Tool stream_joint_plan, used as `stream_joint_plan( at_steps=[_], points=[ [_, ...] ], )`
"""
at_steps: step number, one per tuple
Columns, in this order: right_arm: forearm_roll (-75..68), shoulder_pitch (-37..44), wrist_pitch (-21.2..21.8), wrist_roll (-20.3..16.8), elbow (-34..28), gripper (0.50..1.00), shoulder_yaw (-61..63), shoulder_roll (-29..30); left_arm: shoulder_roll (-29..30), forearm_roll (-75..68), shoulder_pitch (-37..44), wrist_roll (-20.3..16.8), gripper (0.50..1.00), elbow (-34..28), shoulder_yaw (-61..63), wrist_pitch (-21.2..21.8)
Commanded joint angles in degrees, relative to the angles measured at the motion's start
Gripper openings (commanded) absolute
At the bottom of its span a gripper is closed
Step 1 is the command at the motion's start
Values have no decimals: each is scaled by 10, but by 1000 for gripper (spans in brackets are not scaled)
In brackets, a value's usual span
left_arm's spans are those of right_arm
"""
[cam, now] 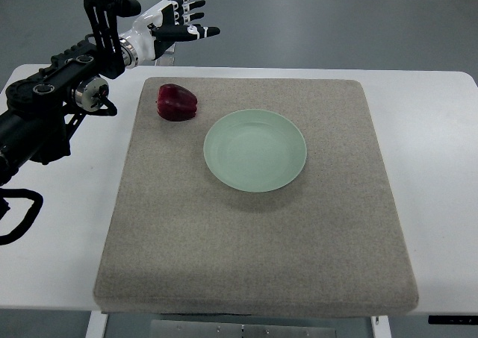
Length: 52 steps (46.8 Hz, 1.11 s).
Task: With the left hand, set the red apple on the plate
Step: 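Swing the left hand over the board toward the red apple, then lower the left hand onto the red apple and close fingers around it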
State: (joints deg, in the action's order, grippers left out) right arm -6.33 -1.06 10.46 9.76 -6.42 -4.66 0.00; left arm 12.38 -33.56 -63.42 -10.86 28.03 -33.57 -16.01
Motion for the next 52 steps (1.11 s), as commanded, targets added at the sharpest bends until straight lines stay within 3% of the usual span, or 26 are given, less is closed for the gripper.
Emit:
stream_joint_plan(
  at_steps=[1,21,30,52],
  points=[
    [0,0,0,0,0,964,0,0,14,-72,-7,4,990,24,0,-1],
    [0,0,0,0,0,964,0,0,106,-168,-92,4,986,107,217,-1],
    [0,0,0,0,0,964,0,0,112,-272,-101,-6,984,109,253,0],
    [0,0,0,0,0,964,0,0,112,-462,-95,-70,979,124,297,5]
  ],
)
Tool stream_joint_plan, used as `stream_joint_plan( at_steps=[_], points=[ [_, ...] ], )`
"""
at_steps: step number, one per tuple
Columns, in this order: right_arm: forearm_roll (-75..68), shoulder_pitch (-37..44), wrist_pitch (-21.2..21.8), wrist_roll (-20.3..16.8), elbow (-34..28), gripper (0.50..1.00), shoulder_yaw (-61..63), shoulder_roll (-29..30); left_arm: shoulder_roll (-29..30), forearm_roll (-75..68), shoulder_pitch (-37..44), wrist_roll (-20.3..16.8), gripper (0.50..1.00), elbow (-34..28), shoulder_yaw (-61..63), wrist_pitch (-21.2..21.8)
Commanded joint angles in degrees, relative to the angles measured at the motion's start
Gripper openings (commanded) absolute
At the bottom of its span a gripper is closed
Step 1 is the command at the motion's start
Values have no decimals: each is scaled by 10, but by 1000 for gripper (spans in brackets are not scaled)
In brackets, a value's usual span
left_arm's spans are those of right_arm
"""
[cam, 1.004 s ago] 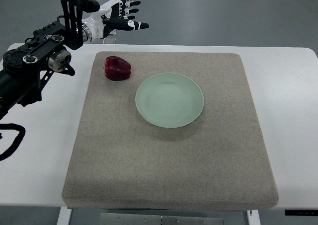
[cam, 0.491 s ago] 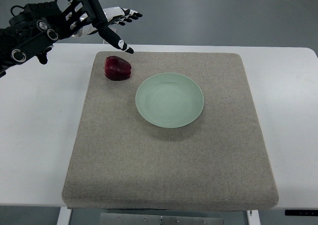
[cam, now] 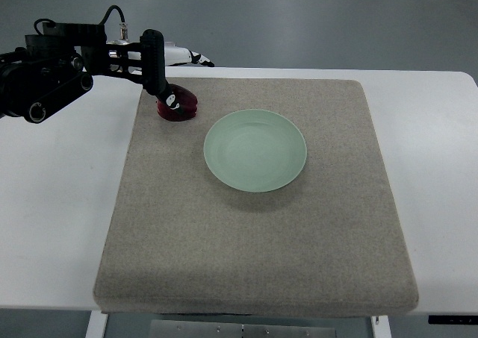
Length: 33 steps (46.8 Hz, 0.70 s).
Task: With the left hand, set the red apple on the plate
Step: 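Lower the left hand onto the red apple and close fingers around it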
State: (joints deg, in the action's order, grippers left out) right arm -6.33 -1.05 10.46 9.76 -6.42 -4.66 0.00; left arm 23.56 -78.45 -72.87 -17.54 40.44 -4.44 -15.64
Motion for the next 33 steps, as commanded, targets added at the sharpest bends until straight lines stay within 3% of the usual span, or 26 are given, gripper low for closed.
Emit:
stream_joint_plan(
  at_steps=[1,15,33],
  points=[
    [0,0,0,0,0,964,0,0,0,-19,-1,-3,979,0,7,3],
    [0,0,0,0,0,964,0,0,0,-40,-1,-3,975,-5,53,48],
    [0,0,0,0,0,964,0,0,-1,-38,4,-3,984,-8,58,53]
  ],
)
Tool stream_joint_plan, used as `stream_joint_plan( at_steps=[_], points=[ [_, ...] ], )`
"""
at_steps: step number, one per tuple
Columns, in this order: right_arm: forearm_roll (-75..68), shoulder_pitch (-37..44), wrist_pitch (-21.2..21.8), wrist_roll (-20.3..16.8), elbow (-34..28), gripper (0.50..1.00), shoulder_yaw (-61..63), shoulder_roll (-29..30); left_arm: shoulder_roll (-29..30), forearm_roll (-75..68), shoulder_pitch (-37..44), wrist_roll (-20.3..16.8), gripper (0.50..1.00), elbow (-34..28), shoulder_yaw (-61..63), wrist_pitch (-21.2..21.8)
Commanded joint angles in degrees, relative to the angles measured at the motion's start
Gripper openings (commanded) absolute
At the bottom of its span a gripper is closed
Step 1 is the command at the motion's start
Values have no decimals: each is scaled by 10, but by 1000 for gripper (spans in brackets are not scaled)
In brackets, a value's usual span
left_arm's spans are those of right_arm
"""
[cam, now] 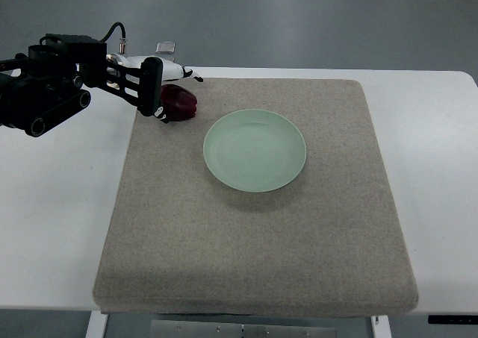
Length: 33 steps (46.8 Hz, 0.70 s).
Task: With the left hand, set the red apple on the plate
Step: 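Lower the left hand onto the red apple and close fingers around it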
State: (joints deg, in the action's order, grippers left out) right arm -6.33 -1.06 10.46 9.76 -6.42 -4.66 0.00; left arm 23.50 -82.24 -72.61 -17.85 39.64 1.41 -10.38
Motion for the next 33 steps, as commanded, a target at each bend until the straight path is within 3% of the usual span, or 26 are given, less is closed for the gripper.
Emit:
stream_joint_plan(
  at_steps=[1,24,30,33],
  points=[
    [0,0,0,0,0,964,0,0,0,0,1,0,984,0,0,0],
    [0,0,0,0,0,964,1,0,-3,7,16,0,969,-11,-1,4],
    [0,0,0,0,0,964,0,0,-4,5,16,0,902,-11,-1,4],
    [0,0,0,0,0,964,0,0,-4,4,17,0,896,-12,0,11]
  ],
)
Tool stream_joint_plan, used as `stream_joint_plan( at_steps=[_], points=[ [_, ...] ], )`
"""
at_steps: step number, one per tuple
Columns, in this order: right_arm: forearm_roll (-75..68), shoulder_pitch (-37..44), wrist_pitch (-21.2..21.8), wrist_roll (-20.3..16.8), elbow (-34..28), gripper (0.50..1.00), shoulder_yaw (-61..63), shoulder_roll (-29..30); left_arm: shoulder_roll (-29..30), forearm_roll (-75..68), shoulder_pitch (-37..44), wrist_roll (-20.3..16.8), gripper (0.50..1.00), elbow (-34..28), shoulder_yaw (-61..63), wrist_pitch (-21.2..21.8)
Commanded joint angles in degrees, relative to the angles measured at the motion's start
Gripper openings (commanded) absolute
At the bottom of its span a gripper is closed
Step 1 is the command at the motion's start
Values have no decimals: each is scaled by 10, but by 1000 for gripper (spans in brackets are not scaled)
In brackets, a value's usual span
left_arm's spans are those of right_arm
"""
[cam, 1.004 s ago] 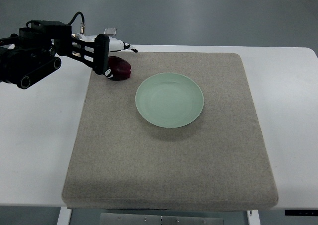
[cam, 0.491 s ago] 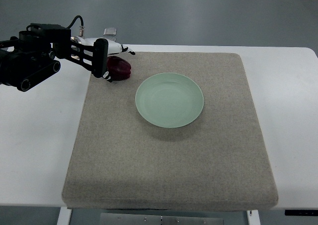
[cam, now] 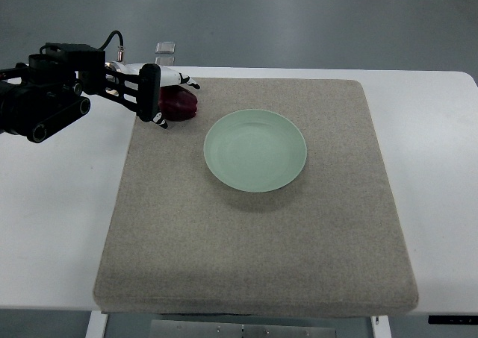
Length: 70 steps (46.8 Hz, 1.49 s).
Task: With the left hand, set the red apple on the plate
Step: 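Lower the left hand onto the red apple and close fingers around it, then carry the held apple with the left hand onto the green plate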
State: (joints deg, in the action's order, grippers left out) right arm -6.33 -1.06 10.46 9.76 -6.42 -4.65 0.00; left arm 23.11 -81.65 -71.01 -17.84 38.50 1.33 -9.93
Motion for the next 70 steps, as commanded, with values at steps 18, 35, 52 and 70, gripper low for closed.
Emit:
stream_joint_plan(
  at_steps=[18,35,52,70],
  points=[
    [0,0,0,0,0,964,0,0,0,1,2,0,806,-4,2,13],
    [0,0,0,0,0,964,0,0,-1,1,0,0,593,-4,3,7],
    [0,0,0,0,0,964,0,0,-3,14,-11,0,598,10,-20,8],
    [0,0,0,0,0,964,0,0,0,20,-8,0,613,112,-68,3]
  ],
)
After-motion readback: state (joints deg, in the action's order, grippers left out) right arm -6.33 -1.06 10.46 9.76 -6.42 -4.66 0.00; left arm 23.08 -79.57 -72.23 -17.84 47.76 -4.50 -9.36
